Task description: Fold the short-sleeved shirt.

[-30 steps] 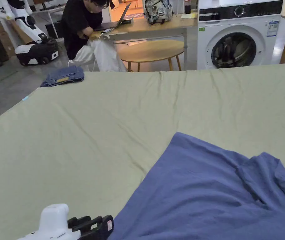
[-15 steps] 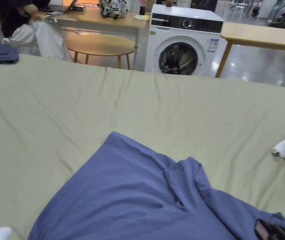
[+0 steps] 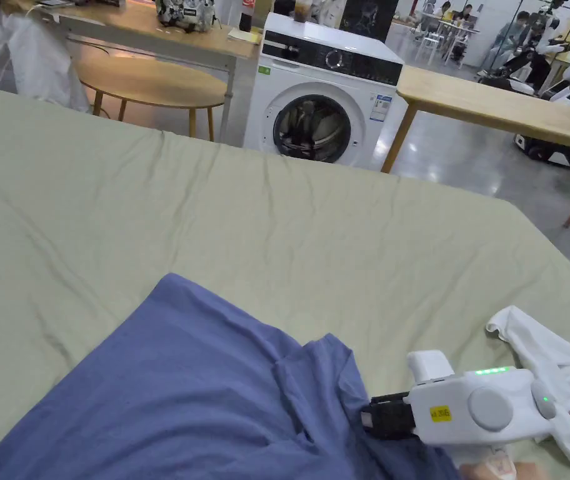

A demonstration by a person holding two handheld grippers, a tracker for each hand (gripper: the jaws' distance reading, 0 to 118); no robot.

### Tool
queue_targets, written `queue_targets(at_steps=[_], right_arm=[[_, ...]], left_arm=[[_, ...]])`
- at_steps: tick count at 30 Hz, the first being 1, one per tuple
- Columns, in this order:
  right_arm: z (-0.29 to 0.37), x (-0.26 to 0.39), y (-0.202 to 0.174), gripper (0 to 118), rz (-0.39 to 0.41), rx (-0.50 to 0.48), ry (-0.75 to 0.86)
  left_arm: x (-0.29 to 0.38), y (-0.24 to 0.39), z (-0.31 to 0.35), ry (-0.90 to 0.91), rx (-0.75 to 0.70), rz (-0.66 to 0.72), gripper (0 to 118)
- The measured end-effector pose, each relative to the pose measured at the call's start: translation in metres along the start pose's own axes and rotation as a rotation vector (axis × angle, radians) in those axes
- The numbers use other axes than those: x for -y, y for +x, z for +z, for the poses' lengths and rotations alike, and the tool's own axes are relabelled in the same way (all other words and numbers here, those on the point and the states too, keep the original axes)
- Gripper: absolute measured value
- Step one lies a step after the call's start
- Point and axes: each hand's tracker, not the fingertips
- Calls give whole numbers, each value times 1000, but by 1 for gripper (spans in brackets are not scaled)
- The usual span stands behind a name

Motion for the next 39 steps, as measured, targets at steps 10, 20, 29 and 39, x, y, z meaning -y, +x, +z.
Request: queue_targets(at_steps=[10, 20, 29, 39], right_arm=[[51, 3, 6, 6, -4, 17, 131], [207, -13, 8, 5, -51, 63, 446], [295, -67, 14, 1, -166, 137, 734], [331, -169, 17, 1, -226, 202, 879]], left_arm=[[-1, 9, 25, 134, 17, -65, 0], [-127, 58, 122, 529, 183, -206, 0], [-267, 122, 188, 736, 224, -332, 0], [-389, 156, 199, 790, 145, -381, 0]])
